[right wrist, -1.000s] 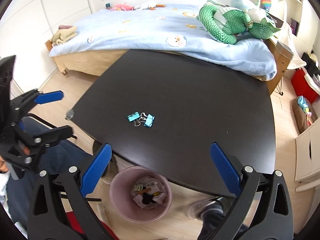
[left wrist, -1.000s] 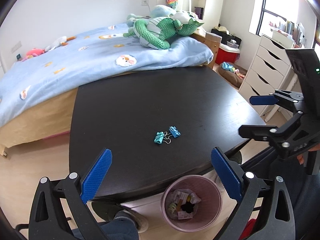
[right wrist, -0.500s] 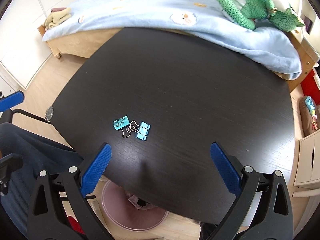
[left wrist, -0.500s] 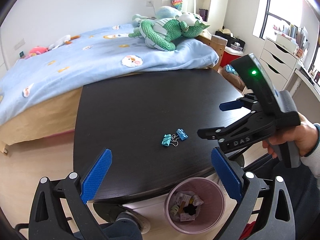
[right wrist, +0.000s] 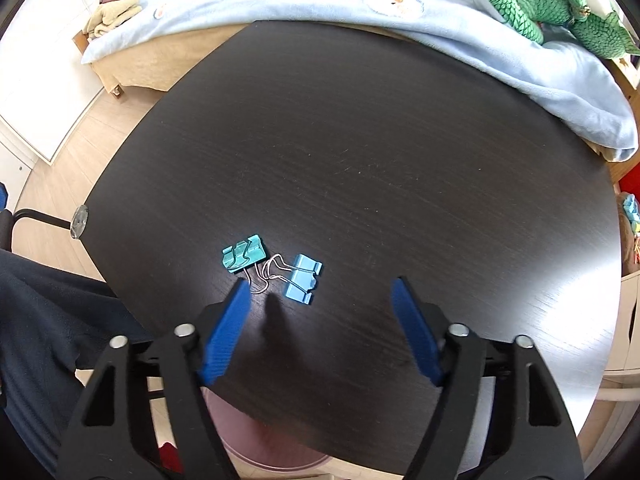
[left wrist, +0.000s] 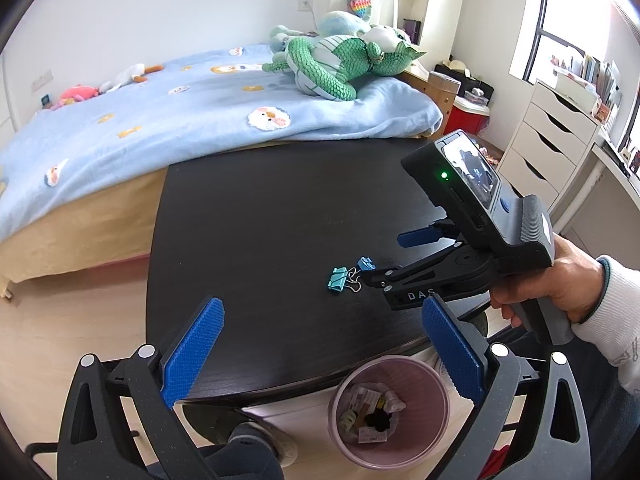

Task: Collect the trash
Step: 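Close the right gripper on the darker blue binder clip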

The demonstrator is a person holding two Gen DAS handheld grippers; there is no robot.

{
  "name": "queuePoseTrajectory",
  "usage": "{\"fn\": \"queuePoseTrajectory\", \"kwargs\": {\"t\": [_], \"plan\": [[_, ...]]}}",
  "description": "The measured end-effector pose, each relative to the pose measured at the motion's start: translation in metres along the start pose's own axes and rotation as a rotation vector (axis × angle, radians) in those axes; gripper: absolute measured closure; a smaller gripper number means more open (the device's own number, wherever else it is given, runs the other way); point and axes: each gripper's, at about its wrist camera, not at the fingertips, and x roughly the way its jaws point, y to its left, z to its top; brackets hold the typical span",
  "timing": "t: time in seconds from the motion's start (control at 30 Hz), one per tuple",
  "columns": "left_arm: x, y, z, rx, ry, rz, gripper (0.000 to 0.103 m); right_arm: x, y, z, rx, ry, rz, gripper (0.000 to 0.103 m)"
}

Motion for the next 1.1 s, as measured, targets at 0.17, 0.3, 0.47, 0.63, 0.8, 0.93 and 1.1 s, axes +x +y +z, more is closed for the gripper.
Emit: {"fn": "queuePoseTrajectory", "kwargs": {"t": [0.17,0.3,0.47,0.63,0.8,0.93,1.1], "plan": [[0.001,0.001,0.000,-0.003,0.002,-0.002,0.008,0.006,0.005,0.003,-0.008,0.008,0.019,0.052],[0.001,0.000,-0.001,-0.002,0.004,-0.003,0.008,0.010,0.005,0.005,-0.010,0.013,0.027,0.063],[0.003,0.000,-0.003,-0.001,0.006,-0.008,0.008,0.011,0.005,0.006,-0.009,0.011,0.031,0.074],[0.004,-0.001,-0.004,0.002,0.009,-0.011,0.008,0.011,0.005,0.006,-0.013,0.010,0.037,0.084],[0.006,-0.003,-0.004,0.005,0.014,-0.014,0.008,0.007,0.005,0.005,-0.013,-0.004,0.033,0.090],[0.006,-0.004,-0.004,0.004,0.014,-0.015,0.008,0.004,0.003,0.004,-0.006,-0.011,0.030,0.095],[0.008,-0.005,-0.004,0.006,0.016,-0.016,0.008,-0.003,0.001,0.003,0.003,-0.030,0.027,0.099]]}}
